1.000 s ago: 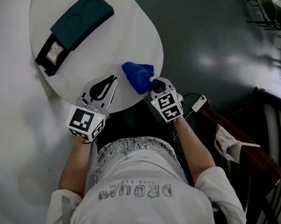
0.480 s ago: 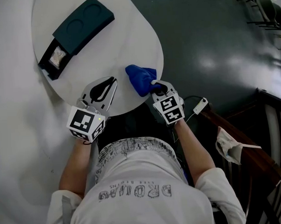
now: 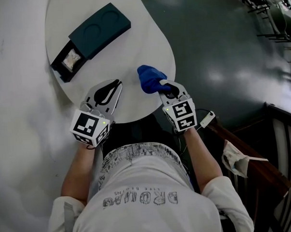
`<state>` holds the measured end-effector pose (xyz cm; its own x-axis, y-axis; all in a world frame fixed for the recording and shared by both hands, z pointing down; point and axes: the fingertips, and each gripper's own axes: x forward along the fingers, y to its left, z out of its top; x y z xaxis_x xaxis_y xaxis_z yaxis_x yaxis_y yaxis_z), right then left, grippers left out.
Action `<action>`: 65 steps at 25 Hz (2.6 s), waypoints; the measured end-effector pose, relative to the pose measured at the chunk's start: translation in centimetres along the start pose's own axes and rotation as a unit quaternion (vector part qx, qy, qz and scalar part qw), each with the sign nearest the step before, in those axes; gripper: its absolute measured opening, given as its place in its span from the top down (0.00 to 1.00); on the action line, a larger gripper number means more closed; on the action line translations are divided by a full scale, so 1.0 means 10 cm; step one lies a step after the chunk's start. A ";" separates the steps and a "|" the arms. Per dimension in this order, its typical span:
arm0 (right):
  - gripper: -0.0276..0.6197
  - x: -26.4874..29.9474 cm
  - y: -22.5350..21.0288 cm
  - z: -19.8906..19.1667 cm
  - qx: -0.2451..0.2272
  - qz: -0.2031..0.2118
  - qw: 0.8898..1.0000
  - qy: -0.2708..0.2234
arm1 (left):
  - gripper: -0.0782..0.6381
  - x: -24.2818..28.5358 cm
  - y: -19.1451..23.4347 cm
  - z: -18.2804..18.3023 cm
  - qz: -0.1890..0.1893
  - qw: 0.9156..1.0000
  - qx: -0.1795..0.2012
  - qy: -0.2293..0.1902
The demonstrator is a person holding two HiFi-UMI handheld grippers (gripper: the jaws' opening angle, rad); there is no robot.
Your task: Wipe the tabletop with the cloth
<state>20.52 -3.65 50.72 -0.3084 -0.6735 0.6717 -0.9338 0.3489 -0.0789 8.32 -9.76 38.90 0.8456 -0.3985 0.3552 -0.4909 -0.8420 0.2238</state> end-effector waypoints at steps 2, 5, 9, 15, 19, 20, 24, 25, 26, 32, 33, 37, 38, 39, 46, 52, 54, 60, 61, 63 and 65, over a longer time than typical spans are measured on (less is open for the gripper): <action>0.84 -0.01 0.02 0.14 0.000 -0.001 1.000 -0.012 | 0.83 -0.07 0.05 0.06 0.005 1.000 0.003 -0.006; 0.84 -0.03 0.06 0.34 -0.005 -0.002 1.000 -0.028 | 0.83 -0.19 0.11 0.16 0.013 1.000 0.009 -0.015; 0.84 -0.07 0.15 0.56 -0.016 -0.003 0.999 -0.044 | 0.83 -0.38 0.19 0.26 0.025 0.999 0.016 -0.026; 0.84 -0.15 0.29 0.90 -0.030 -0.004 0.997 -0.074 | 0.83 -0.66 0.29 0.36 0.043 0.998 0.020 -0.043; 0.84 -0.19 0.43 1.16 -0.040 -0.001 0.995 -0.095 | 0.83 -0.86 0.36 0.44 0.056 0.997 0.024 -0.054; 0.84 -0.20 0.47 1.22 -0.043 0.001 0.994 -0.100 | 0.83 -0.90 0.39 0.46 0.060 0.996 0.026 -0.057; 0.84 -0.21 0.62 1.45 -0.055 0.010 0.992 -0.116 | 0.83 -1.07 0.48 0.54 0.075 0.994 0.030 -0.068; 0.84 -0.22 0.65 1.50 -0.058 0.012 0.991 -0.120 | 0.83 -1.11 0.50 0.55 0.078 0.994 0.030 -0.070; 0.84 -0.22 0.69 1.54 -0.062 0.014 0.990 -0.124 | 0.83 -1.15 0.52 0.56 0.081 0.994 0.030 -0.072; 0.84 -0.23 0.88 1.80 -0.078 0.026 0.986 -0.142 | 0.83 -1.35 0.60 0.57 0.098 0.991 0.027 -0.082; 0.84 -0.24 0.91 1.84 -0.079 0.029 0.986 -0.146 | 0.83 -1.38 0.62 0.57 0.101 0.991 0.027 -0.083; 0.84 -0.27 1.05 1.99 -0.089 0.036 0.983 -0.157 | 0.83 -1.49 0.69 0.61 0.109 0.990 0.028 -0.091; 0.84 -0.27 1.07 2.03 -0.091 0.037 0.982 -0.159 | 0.83 -1.52 0.70 0.63 0.111 0.989 0.029 -0.093; 0.84 -0.27 1.10 2.06 -0.093 0.039 0.982 -0.162 | 0.83 -1.54 0.72 0.64 0.113 0.989 0.030 -0.095; 0.84 -0.29 1.23 2.21 -0.099 0.046 0.979 -0.171 | 0.83 -1.67 0.85 0.73 0.125 0.986 0.032 -0.109; 0.84 -0.27 1.29 2.29 -0.103 0.051 0.978 -0.175 | 0.83 -1.72 0.92 0.73 0.133 0.984 0.024 -0.114; 0.84 -0.26 1.31 2.31 -0.104 0.053 0.977 -0.176 | 0.83 -1.74 0.93 0.71 0.134 0.984 0.022 -0.113; 0.84 -0.24 1.38 2.34 -0.109 0.061 0.976 -0.177 | 0.83 -1.78 0.96 0.72 0.140 0.983 0.021 -0.117; 0.84 -0.24 1.40 2.35 -0.109 0.062 0.976 -0.177 | 0.83 -1.79 0.96 0.72 0.140 0.983 0.020 -0.117; 0.84 -0.25 1.42 2.35 -0.111 0.065 0.976 -0.176 | 0.83 -1.81 0.95 0.72 0.142 0.983 0.019 -0.116; 0.84 -0.24 1.43 2.34 -0.112 0.066 0.976 -0.175 | 0.83 -1.81 0.95 0.70 0.143 0.983 0.018 -0.117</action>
<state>3.71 -12.25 30.75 -0.5037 -0.7803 0.3707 -0.8305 0.5555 0.0408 -10.15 -13.08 28.20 0.7013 -0.6897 0.1802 -0.7112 -0.6941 0.1114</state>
